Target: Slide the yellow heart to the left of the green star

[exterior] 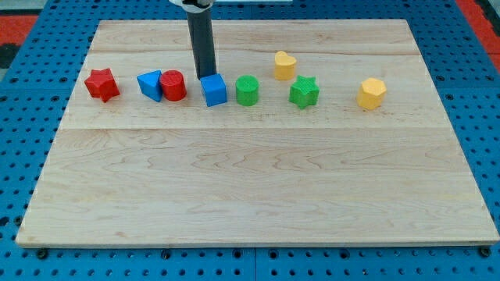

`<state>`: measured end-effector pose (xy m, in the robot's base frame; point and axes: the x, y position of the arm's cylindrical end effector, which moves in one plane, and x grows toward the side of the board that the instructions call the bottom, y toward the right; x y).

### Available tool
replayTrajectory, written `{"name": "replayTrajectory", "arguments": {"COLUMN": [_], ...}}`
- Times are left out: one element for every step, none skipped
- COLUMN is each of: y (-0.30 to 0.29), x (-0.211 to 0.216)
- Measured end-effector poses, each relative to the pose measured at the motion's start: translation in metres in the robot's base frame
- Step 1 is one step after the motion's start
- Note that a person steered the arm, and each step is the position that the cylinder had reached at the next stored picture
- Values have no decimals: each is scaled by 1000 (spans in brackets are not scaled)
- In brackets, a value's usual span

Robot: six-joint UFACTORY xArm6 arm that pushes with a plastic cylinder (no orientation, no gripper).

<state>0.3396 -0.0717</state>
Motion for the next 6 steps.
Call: {"name": "replayTrajectory", "arguments": {"y": [6,48,81,84,140,153], "x": [-35,-66,-48,-65,-65,-34]}}
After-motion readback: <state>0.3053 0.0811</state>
